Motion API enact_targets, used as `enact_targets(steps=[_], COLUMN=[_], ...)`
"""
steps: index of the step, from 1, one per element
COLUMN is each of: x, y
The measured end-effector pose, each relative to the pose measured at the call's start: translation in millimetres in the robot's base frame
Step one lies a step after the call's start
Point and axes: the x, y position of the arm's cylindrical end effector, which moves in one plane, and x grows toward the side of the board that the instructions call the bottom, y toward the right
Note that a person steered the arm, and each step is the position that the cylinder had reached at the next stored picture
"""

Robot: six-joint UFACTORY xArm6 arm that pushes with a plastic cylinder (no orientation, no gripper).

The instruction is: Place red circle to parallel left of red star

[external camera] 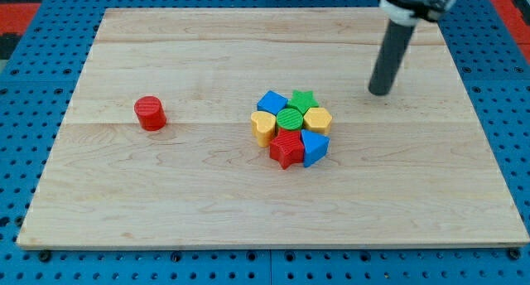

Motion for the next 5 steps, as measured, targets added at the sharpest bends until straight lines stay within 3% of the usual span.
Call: enact_targets(steps=[1,2,4,5], x=[-26,-25,49,44], y=[-73,-162,-292,-345])
